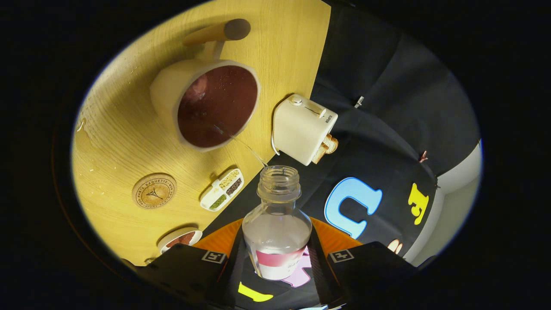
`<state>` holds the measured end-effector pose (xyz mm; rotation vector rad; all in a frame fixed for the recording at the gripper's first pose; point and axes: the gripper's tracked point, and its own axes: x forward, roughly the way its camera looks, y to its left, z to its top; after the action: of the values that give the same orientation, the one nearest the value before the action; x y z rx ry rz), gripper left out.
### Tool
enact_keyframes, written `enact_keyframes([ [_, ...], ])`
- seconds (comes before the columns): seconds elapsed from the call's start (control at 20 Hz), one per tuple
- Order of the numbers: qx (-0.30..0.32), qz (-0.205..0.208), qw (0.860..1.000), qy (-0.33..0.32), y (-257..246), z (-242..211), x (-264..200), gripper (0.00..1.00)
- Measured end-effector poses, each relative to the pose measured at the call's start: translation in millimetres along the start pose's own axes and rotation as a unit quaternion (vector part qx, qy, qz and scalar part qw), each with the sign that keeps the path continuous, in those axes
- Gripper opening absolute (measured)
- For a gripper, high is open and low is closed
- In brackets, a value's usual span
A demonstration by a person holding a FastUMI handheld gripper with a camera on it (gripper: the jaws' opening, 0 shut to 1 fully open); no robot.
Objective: Take the bottle from table, then pour the juice into the cup, finally place the bottle on the coaster
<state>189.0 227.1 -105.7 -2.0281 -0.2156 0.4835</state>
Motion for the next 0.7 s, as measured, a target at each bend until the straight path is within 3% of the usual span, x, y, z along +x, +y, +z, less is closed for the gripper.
enact_keyframes([
  [0.25, 0.096, 0.012, 0.995, 0.0, 9, 2, -9, 0.72],
  [0.45, 0.202, 0.015, 0.979, -0.003, 10, -3, -24, 0.72],
  [0.55, 0.282, 0.025, 0.959, -0.001, 12, -8, -32, 0.72],
  [0.7, 0.402, 0.041, 0.915, 0.003, 11, -20, -43, 0.72],
])
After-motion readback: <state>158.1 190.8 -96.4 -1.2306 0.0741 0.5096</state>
